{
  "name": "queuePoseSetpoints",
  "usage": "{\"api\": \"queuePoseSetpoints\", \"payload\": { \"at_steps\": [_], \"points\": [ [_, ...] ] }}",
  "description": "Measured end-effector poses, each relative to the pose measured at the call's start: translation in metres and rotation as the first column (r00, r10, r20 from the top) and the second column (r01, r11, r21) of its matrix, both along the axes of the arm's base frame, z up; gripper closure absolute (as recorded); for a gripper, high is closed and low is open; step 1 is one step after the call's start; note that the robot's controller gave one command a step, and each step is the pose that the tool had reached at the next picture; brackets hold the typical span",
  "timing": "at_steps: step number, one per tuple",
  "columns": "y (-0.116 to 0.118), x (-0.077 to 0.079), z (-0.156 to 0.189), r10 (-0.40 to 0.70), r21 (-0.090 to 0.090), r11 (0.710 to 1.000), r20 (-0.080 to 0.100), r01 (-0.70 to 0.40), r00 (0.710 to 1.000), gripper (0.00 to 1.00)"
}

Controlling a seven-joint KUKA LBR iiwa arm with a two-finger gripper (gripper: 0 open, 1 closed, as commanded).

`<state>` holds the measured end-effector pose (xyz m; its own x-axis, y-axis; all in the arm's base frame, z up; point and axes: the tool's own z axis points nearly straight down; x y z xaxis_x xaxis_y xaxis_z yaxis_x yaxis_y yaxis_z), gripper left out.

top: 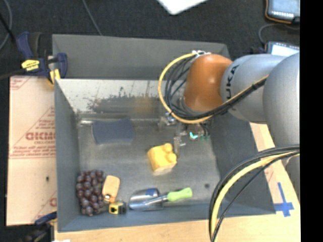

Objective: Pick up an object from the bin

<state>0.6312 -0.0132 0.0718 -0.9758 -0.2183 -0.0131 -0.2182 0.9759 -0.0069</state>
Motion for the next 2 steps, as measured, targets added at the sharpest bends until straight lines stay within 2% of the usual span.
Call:
{"api": "queuePoseSetpoints", "payload": {
  "at_steps": [1, 2],
  "points": [
    [0.004, -0.001, -0.001, 0.001, 0.000, 1.000, 0.002, -0.001, 1.000, 0.00],
    [0.006, -0.026, -0.001, 0.064, -0.002, 0.998, 0.003, -0.064, 0.998, 0.00]
  ]
}}
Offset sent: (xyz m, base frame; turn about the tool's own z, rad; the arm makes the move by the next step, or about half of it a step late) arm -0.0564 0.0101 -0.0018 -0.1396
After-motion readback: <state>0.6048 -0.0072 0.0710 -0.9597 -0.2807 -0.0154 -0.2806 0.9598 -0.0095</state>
